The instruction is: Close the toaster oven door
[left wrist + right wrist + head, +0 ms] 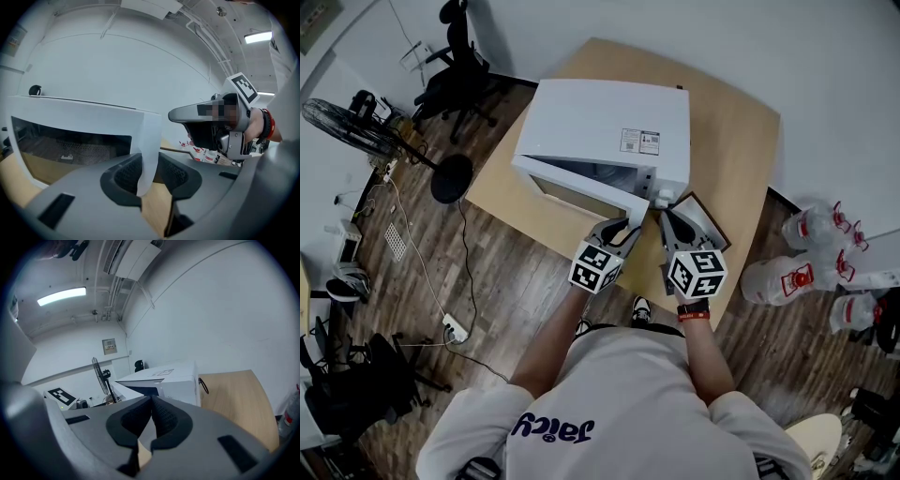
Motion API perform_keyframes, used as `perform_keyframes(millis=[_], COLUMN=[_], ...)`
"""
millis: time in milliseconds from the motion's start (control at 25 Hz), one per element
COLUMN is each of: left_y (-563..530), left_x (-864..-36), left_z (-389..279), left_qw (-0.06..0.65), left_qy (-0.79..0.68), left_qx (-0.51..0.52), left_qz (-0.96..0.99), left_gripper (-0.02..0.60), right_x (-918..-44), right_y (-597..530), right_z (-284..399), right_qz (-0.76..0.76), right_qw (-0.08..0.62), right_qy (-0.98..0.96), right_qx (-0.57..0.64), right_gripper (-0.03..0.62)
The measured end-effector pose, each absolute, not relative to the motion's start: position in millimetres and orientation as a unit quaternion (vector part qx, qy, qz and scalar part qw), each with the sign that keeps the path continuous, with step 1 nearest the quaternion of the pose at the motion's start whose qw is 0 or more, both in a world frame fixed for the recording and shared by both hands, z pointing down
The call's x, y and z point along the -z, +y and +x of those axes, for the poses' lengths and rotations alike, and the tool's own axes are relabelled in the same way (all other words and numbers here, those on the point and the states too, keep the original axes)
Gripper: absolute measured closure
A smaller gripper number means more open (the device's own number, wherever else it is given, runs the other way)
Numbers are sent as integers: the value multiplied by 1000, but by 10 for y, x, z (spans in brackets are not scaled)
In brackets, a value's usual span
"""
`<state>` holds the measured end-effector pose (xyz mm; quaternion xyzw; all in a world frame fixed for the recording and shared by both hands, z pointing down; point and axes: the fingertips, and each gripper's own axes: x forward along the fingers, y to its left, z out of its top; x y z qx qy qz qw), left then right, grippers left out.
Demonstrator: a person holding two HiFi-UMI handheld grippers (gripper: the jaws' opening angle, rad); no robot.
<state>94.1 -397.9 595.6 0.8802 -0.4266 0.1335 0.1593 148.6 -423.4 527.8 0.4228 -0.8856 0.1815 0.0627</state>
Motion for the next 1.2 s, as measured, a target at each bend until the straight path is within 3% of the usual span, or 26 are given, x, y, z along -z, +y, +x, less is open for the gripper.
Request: perform_keyframes(millis=[1200], left_y=[-4507], left_x=[-5969], left_z=[983], left_qw=[166], left_qy=[-422], left_qx=[-137], left_qz=[881], left_gripper=[488], right_x=[-5367], right_y=[-4569], right_z=[1509], right_qz=[448], right_qw=[55], right_qy=[-869], right_qx=[-201], right_gripper=[580])
